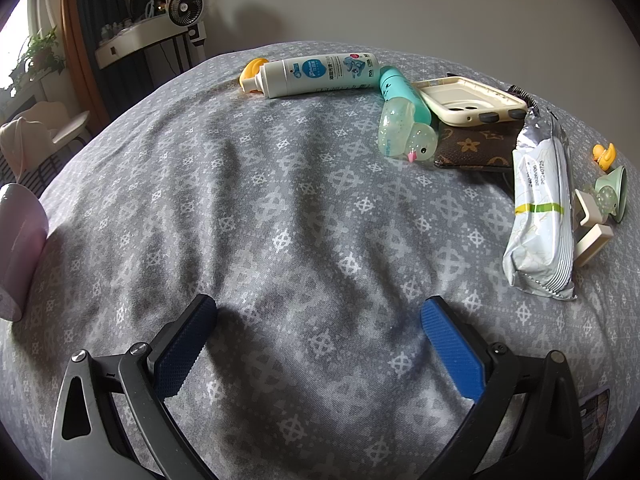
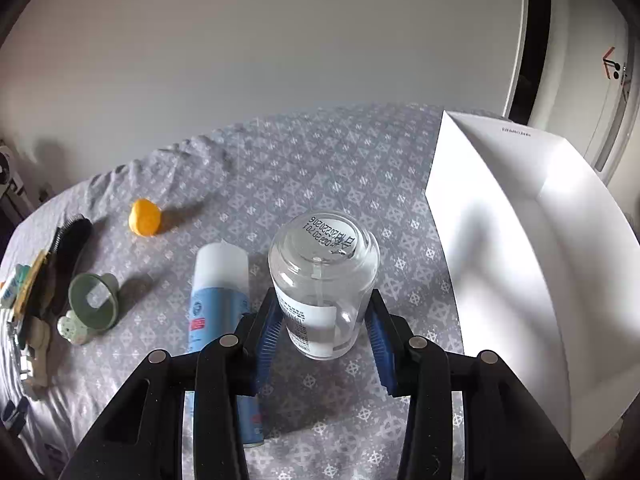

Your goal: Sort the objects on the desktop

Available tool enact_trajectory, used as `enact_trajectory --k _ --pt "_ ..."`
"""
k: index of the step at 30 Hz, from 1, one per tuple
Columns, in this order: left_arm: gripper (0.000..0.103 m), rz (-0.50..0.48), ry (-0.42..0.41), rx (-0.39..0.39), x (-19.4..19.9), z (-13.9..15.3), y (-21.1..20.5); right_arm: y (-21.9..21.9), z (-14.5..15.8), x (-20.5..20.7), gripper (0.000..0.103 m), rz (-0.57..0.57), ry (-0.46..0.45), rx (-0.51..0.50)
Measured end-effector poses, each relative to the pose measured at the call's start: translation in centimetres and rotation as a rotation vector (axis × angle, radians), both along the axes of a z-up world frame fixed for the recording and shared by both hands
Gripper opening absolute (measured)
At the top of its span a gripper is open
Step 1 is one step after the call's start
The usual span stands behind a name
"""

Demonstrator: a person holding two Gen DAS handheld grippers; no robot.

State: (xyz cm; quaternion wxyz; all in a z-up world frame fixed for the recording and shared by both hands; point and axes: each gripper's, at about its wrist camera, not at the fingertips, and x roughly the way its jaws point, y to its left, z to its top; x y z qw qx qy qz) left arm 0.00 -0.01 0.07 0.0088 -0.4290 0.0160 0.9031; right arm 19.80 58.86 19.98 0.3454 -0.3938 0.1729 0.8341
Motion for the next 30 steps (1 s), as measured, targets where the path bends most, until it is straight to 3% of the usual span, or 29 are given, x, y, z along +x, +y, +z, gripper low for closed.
enact_trajectory --k 3,5,6,7,8,10,12,15,18,22,26,28,30 --pt "0.103 0.000 0.000 0.000 0.0 0.0 0.0 0.4 -0.7 -0.3 0.040 0.007 0.024 0.011" --pt "0.103 -0.001 0.000 -0.002 0.0 0.0 0.0 0.3 -0.4 -0.7 0.059 0.014 0.043 0.053" --pt "0.103 -0.001 0.000 0.000 0.0 0.0 0.0 -0.1 0.0 -0.8 0.082 0.003 0.048 0.094" --pt "0.103 -0.001 0.000 0.000 0.0 0.0 0.0 -0.6 0.5 -0.9 0.097 -0.023 0.050 0.152" --pt "0.103 -0.001 0.000 0.000 0.0 0.0 0.0 -1.1 1.3 -0.1 0.100 -0.044 0.060 0.207" --pt "0.103 -0.001 0.000 -0.001 0.0 0.0 0.0 -2.5 2.8 0.4 0.101 -0.045 0.117 0.292" --pt "0.103 -0.001 0.000 -0.002 0.0 0.0 0.0 -4.1 4.3 0.8 0.103 0.003 0.183 0.306" --pt "0.103 -0.002 0.000 0.001 0.0 0.1 -0.1 -7.4 5.7 0.3 0.103 0.136 0.257 0.261" --pt "0.103 -0.002 -0.001 -0.002 0.0 0.1 -0.1 -11.5 5.3 -1.4 0.103 0.336 0.268 0.184" --pt "0.103 -0.010 -0.011 0.013 0.4 0.2 -0.3 -16.6 0.5 -4.2 0.103 0.567 0.183 0.001" --pt "0.103 -0.055 -0.037 0.004 0.7 0.5 -0.3 -17.9 -6.7 -5.8 0.103 0.533 0.042 -0.215" --pt "0.103 -0.047 -0.036 -0.024 1.5 1.5 -0.2 -17.7 -9.6 -5.7 0.103 0.511 -0.038 -0.235" --pt "0.103 -0.072 0.036 -0.036 2.9 3.9 0.8 -17.7 -10.3 -5.1 0.103 0.521 -0.026 -0.198"
